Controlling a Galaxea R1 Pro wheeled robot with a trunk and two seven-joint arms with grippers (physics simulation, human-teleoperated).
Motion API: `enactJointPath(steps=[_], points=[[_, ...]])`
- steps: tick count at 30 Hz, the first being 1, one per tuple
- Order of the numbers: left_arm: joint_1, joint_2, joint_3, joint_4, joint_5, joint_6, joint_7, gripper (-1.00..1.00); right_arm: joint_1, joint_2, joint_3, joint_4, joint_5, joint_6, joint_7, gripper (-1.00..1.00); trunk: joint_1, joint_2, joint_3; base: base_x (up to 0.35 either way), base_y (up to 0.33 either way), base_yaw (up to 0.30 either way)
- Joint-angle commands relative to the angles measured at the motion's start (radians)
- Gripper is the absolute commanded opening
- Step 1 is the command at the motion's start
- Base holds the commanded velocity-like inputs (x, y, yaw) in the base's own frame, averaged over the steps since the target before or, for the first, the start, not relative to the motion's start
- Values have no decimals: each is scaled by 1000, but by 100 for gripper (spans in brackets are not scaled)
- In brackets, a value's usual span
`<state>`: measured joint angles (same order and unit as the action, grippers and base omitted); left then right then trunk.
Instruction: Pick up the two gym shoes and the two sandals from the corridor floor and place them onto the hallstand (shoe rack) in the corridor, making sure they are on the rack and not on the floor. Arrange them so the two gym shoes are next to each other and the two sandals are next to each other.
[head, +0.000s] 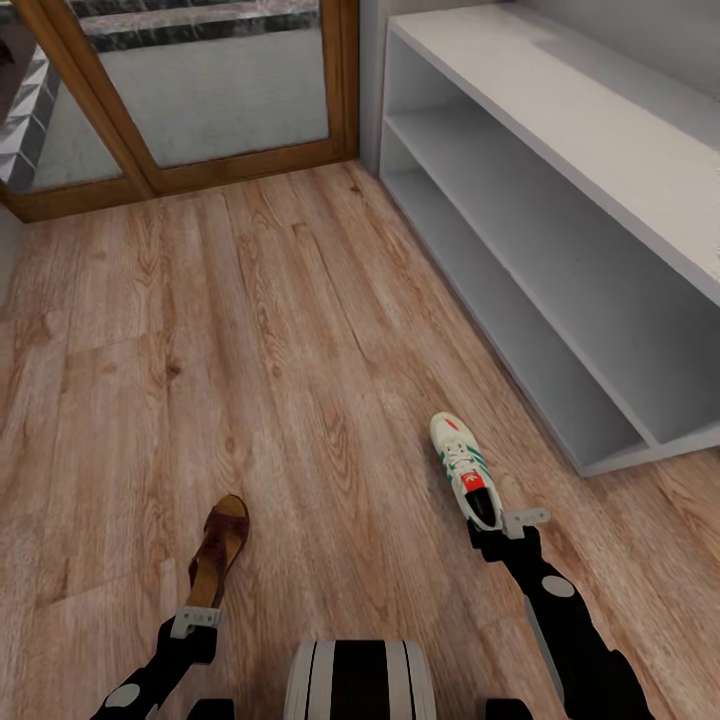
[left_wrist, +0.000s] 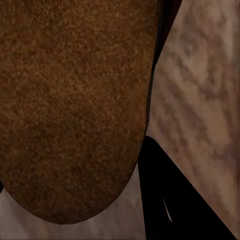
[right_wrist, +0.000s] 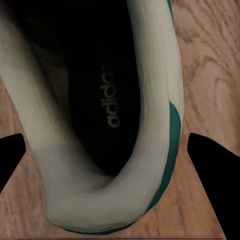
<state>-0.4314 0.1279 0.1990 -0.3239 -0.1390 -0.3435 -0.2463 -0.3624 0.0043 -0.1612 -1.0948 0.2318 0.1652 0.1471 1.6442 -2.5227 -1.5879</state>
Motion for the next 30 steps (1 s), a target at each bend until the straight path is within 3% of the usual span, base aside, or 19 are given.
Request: enactJointPath(steps=[1,26,30], points=[[0,-1,9,1,-14,-4,-6,-100,0,0,-2,1,10,3,8,-100,-1,0,3,0,0,0],[1,7,15,-13,-14,-3,1,-100,2,0,28,18,12,-4,7,-100,-12,6,101,0,0,0],[41,14,40,-14,1,-19,2,-100,2,-2,28,48,15,-31,8,-100,-14,7,122,0,0,0]])
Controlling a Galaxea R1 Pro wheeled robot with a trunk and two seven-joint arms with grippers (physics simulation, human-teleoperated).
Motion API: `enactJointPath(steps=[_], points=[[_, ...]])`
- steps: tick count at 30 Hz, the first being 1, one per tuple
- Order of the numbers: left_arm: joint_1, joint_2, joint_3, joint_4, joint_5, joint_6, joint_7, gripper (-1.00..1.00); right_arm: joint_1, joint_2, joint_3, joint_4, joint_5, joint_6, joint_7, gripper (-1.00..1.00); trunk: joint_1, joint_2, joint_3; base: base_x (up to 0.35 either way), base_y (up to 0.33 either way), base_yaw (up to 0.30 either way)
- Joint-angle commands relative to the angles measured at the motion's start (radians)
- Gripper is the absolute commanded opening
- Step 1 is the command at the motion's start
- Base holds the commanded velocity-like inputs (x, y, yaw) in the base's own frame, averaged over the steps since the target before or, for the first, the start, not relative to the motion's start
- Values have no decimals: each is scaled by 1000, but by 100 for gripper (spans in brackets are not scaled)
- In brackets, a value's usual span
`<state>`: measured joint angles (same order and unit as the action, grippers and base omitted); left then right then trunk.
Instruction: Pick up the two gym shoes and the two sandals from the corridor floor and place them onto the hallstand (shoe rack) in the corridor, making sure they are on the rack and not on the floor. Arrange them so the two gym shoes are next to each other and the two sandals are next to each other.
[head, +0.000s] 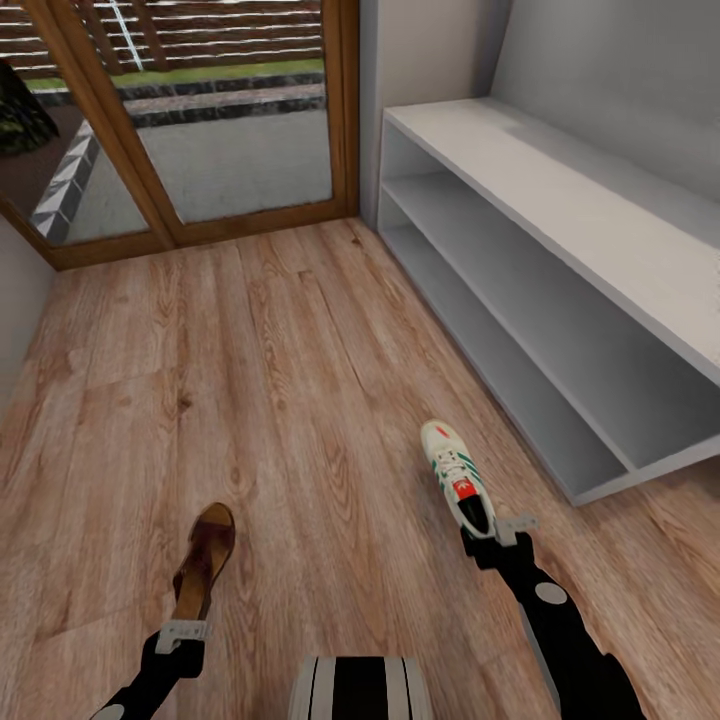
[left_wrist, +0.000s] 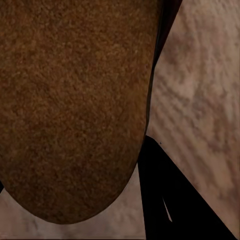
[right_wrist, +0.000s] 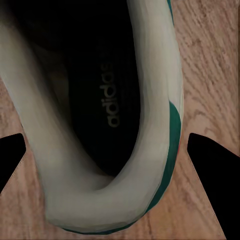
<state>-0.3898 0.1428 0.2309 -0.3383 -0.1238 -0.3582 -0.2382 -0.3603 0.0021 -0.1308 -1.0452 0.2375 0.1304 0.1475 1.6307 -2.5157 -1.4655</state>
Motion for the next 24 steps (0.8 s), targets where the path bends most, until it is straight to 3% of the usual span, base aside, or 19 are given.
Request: enactJointPath(steps=[1,7,15,24], points=[[3,-1,12,1,-14,-12,-6,-100,0,0,-3,4,10,-6,7,-100,-1,0,5,0,0,0],[41,0,54,5,-11,-84,-6,-100,5,-3,-3,95,38,-120,5,-100,-3,1,38,0,0,0],[73,0,112,-3,-8,-102,-11,-100,12,-5,-4,265,88,-283,2,-100,-7,3,81,0,0,0],[79,0,124,-2,-5,-105,-9,-100,30,-9,-6,451,97,-449,-20,-100,-11,5,130,0,0,0]])
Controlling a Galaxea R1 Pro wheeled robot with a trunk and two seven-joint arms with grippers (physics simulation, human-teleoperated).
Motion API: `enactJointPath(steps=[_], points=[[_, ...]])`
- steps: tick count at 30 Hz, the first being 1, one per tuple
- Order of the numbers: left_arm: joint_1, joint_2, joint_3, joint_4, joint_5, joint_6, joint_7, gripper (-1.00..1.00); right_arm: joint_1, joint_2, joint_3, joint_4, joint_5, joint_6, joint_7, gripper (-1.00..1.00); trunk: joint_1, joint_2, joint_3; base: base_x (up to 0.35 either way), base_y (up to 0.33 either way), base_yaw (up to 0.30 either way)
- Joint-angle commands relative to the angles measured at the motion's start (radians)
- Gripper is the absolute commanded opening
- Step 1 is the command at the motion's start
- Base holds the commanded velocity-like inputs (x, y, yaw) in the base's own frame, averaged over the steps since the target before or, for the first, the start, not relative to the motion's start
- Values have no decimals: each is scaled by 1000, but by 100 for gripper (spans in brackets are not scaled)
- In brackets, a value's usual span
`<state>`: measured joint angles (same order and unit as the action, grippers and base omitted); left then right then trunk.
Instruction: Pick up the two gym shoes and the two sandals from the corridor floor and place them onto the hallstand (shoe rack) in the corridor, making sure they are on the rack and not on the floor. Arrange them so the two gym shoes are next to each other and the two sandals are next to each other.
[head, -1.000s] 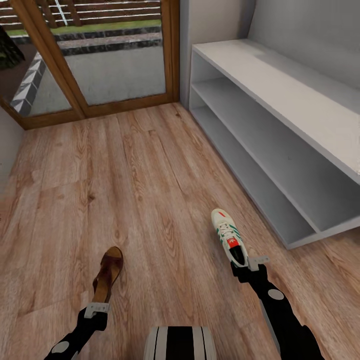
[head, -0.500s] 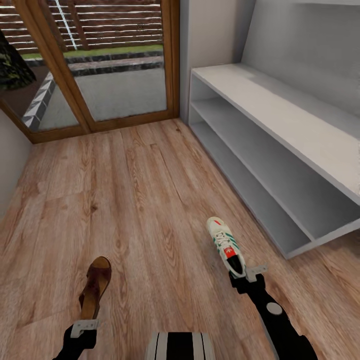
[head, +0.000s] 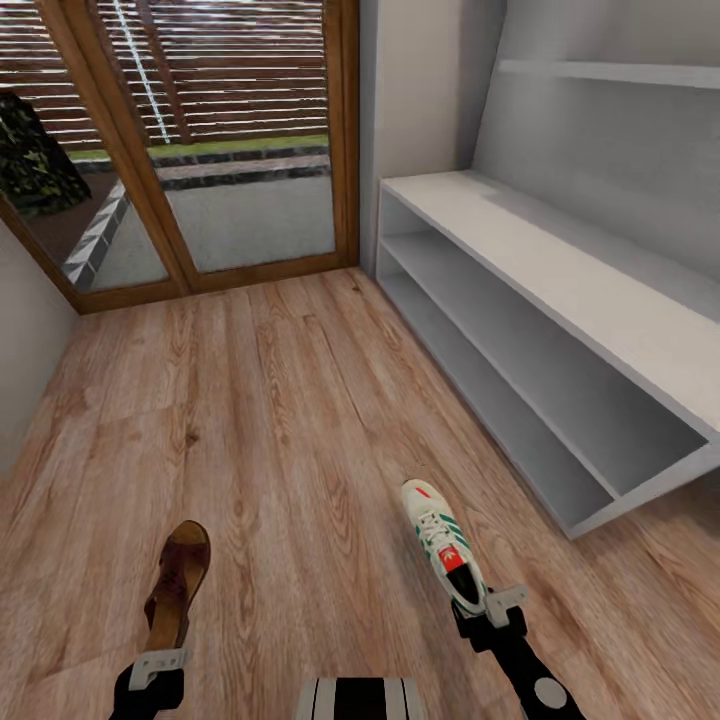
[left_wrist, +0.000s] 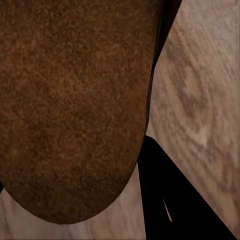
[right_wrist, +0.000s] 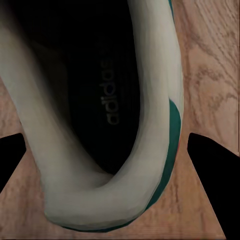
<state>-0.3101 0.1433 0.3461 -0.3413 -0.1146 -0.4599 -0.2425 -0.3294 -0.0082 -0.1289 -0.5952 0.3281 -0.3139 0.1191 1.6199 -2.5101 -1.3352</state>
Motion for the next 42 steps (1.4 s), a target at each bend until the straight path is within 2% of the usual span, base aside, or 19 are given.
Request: enactJointPath(steps=[1,5,7,8,10,11,12,13,20,42], points=[[1,-1,9,1,-14,-4,-4,-100,4,1,-8,13,6,-22,1,-100,-1,0,5,0,0,0],[21,-5,10,-3,-10,-5,-3,-100,37,-1,-8,105,7,-142,-95,-100,-2,1,27,0,0,0],[26,-9,10,-3,-8,-5,-3,-100,44,-1,-8,155,7,-161,-117,-100,-3,1,38,0,0,0],[39,-12,10,-2,-7,-5,-3,-100,49,-1,-8,223,7,-174,-130,-100,-4,2,43,0,0,0],[48,-16,10,7,-7,-10,-3,-100,50,0,-8,249,6,-184,-133,-100,-5,2,54,0,0,0],[51,-16,10,10,-7,-23,-3,-100,50,0,-7,254,6,-185,-134,-100,-5,2,59,0,0,0],[56,-17,10,30,-6,-85,-2,-100,50,1,-8,290,4,-187,-135,-100,-6,3,65,0,0,0],[57,-17,10,37,-6,-98,-2,-100,50,2,-8,299,3,-188,-135,-100,-6,3,70,0,0,0],[59,-17,10,50,-5,-120,-1,-100,50,3,-8,315,2,-188,-136,-100,-9,4,108,0,0,0],[60,-17,10,52,-5,-123,-1,-100,50,1,-9,314,2,-188,-136,-100,-19,10,228,0,0,0]])
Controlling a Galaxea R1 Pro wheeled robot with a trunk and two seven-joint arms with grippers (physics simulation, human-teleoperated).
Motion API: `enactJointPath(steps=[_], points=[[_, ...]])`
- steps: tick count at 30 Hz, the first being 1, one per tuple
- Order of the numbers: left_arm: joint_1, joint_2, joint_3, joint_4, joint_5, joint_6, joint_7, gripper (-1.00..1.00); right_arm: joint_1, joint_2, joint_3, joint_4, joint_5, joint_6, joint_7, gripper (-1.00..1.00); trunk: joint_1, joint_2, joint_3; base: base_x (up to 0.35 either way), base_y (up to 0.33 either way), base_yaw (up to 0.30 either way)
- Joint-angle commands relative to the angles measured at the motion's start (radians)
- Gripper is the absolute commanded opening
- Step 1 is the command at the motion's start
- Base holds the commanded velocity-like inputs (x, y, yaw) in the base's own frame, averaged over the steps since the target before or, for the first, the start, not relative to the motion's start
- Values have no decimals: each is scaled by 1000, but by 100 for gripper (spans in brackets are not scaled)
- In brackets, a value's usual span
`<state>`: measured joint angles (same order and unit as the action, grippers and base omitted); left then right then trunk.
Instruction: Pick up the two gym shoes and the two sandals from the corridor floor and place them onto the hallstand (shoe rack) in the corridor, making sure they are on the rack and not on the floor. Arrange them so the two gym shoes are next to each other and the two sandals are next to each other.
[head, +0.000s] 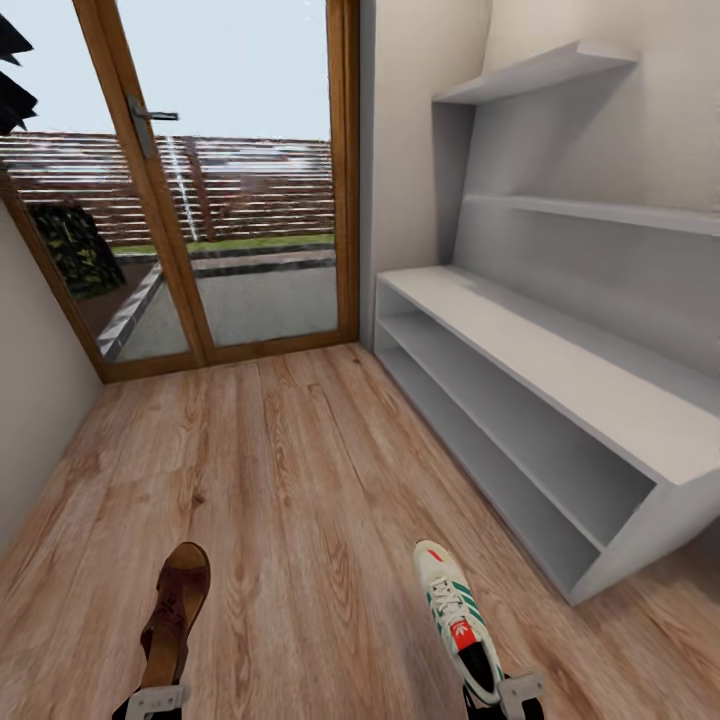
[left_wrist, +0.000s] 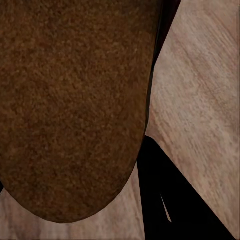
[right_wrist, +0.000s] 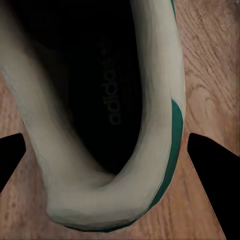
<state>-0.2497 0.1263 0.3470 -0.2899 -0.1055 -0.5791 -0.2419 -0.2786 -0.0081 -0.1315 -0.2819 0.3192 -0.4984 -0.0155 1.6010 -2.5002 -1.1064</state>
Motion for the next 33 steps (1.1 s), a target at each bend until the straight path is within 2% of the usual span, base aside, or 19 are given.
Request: enactJointPath(steps=[1,9,24,33], points=[[-1,0,9,1,-14,-4,-2,-100,-1,0,-7,1,11,-4,-1,-100,-1,0,5,0,0,0],[-1,0,9,1,-14,-3,-2,-100,-1,2,-7,1,11,-3,-1,-100,-28,49,41,0,0,0],[-1,0,9,1,-14,-4,-2,-100,-1,2,-6,1,11,-3,-1,-100,-85,154,89,0,0,3],[-1,0,9,0,-14,-4,-2,-100,-1,2,-5,1,11,-3,-1,-100,-116,210,117,0,0,196]])
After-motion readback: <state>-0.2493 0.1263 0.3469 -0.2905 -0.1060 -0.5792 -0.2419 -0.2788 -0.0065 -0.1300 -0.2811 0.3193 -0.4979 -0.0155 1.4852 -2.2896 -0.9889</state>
